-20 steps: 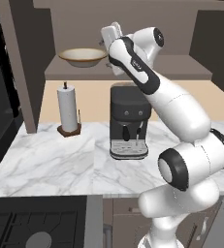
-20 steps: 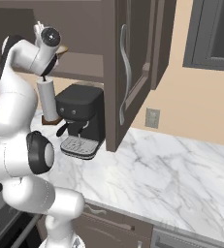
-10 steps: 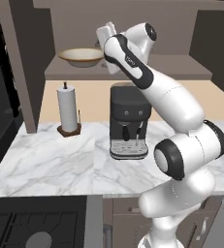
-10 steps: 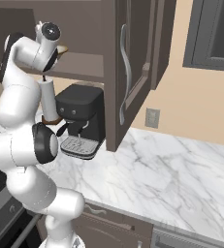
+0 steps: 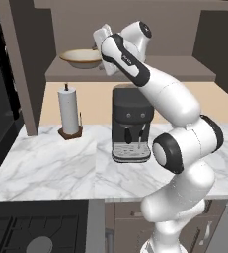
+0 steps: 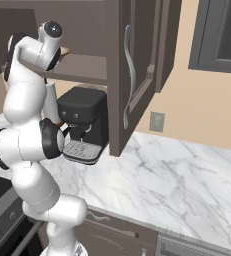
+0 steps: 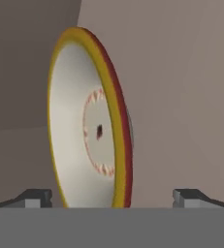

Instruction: Pick up the bowls from the cabinet and place each bowl in front of a stool on the dining counter.

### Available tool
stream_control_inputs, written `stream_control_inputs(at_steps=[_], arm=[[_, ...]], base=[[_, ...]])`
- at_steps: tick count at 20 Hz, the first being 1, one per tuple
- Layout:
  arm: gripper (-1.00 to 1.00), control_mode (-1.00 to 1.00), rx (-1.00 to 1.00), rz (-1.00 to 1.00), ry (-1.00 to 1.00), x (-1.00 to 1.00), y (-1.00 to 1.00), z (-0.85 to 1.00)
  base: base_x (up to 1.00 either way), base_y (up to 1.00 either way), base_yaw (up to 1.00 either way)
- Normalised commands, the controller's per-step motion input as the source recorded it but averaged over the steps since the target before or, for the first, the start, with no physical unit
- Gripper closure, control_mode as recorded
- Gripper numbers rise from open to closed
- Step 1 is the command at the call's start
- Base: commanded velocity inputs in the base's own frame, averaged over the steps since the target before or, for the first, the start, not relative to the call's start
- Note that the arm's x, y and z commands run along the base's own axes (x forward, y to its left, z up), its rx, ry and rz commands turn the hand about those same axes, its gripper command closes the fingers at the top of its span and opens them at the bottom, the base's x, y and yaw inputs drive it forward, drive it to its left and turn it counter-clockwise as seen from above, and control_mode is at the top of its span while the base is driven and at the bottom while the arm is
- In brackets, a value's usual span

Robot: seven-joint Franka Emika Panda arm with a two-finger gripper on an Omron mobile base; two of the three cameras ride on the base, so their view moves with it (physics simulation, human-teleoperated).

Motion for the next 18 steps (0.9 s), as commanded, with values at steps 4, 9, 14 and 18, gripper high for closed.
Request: stream_control_inputs(at_steps=[4,9,14,18], arm=[[-1.0,-1.0,0.0,0.0,0.07,0.23,0.14,-0.11],[-1.0,-1.0,0.0,0.0,0.08,0.22,0.13,-0.06],[-1.0,-1.0,0.0,0.0,0.04,0.22,0.07,-0.17],[1.0,-1.0,0.0,0.0,0.0,0.27,0.12,-0.16]], base=[[0.0,0.0,0.0],[0.0,0.0,0.0],[0.0,0.0,0.0],[0.0,0.0,0.0]])
